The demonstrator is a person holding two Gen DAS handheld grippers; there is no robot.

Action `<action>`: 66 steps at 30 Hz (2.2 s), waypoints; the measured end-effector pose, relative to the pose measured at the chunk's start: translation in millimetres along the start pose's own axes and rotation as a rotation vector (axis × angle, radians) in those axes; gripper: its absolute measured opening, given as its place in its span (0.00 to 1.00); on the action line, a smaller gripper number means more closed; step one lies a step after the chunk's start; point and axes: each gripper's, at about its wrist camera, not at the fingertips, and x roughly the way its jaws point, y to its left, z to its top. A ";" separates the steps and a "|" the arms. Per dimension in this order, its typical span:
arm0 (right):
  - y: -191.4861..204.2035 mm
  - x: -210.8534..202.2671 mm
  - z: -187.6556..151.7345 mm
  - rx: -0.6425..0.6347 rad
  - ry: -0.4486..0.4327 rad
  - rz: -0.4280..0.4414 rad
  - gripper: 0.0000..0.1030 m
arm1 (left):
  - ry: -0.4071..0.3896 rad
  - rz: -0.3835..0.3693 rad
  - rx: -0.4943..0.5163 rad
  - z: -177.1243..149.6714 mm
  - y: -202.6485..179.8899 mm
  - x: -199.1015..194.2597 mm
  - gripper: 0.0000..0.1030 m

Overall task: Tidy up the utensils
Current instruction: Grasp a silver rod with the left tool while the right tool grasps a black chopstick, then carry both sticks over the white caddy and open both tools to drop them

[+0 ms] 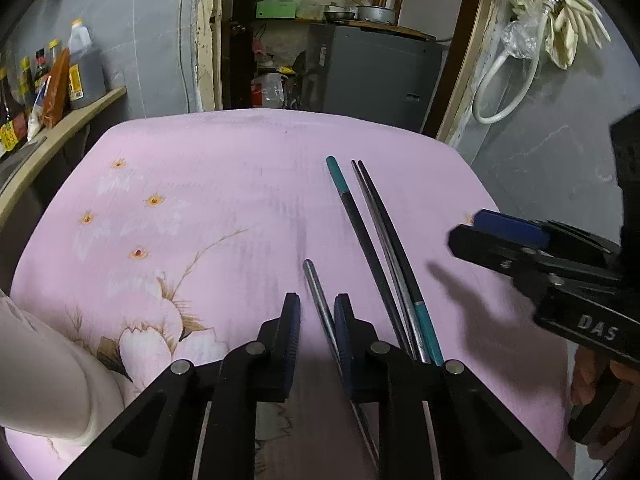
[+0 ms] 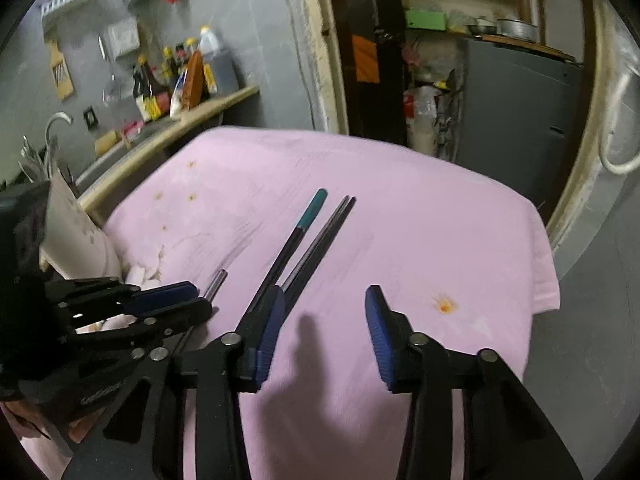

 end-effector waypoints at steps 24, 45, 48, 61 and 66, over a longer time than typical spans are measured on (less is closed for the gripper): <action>14.8 31.7 20.4 -0.027 0.172 -0.061 0.20 | 0.001 -0.049 -0.036 -2.1 12.3 1.4 0.16; -0.9 54.1 37.6 0.092 0.257 -0.072 0.08 | 0.095 -0.033 -0.002 26.0 7.3 19.8 0.09; -11.4 46.1 32.0 0.179 0.230 -0.012 0.05 | 0.090 -0.042 -0.012 26.4 9.0 19.4 0.08; 11.5 -74.5 1.6 0.196 -0.076 -0.024 0.04 | -0.063 -0.141 -0.028 14.7 11.0 -52.4 0.06; 22.7 -132.1 -22.0 0.177 -0.168 -0.074 0.04 | -0.121 -0.170 -0.023 4.1 13.1 -91.9 0.06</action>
